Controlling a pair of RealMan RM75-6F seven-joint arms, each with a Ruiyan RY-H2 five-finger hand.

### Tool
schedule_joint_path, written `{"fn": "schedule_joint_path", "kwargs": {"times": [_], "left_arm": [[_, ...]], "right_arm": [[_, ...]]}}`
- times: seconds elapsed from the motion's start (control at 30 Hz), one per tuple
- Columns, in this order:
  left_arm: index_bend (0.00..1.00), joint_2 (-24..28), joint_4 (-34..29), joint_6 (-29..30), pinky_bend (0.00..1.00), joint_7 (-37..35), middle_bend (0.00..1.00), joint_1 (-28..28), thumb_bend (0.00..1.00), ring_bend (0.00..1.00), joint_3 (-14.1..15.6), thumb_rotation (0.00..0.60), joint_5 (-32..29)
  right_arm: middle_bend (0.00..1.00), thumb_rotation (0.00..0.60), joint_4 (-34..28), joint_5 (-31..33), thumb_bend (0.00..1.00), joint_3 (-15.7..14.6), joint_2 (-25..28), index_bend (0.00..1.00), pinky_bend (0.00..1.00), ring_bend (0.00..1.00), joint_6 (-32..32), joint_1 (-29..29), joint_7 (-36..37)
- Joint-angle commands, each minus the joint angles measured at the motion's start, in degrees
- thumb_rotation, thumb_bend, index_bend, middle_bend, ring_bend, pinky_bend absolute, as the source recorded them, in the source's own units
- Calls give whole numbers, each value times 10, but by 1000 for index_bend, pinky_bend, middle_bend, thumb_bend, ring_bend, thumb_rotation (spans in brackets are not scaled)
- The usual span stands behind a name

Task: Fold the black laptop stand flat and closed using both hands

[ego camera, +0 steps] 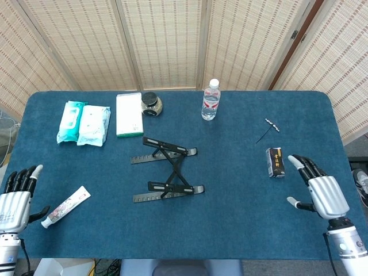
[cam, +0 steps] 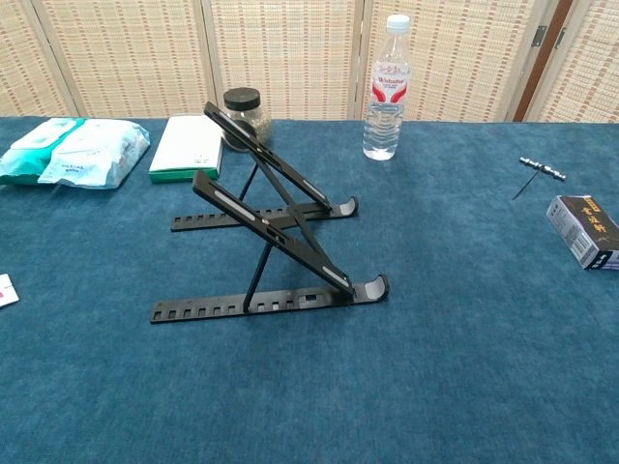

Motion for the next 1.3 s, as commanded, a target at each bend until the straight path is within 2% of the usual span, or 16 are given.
{"fn": "schedule_joint_path", "kwargs": {"times": [0.03,0.33,0.67,0.83,1.13,1.3], "left_arm": [[0,2,-1,1,0,-1,79,1,147,69,1,600,0],[0,9,-8,5,0,-2,79,6,146,69,4,600,3],[0,12,-17,5,0,5,79,5,147,69,6,600,9],[0,16,-21,7,0,7,79,7,146,70,7,600,11],[0,16,-22,6,0,6,80,9,147,69,9,600,11],[0,16,-22,6,0,3,79,8,147,69,8,600,12]], "right_arm": [[109,600,-18,-23,55,-2,11,66,339,98,-35,30,20],[103,600,-26,-58,56,9,-12,22,339,78,-124,120,65],[96,600,-5,-59,56,42,-91,9,309,53,-179,211,72],[83,600,0,-46,56,52,-124,0,201,2,-201,242,55],[0,600,10,-15,55,64,-182,0,11,0,-223,285,37],[0,600,18,5,50,73,-211,0,0,0,-229,303,19]]}}
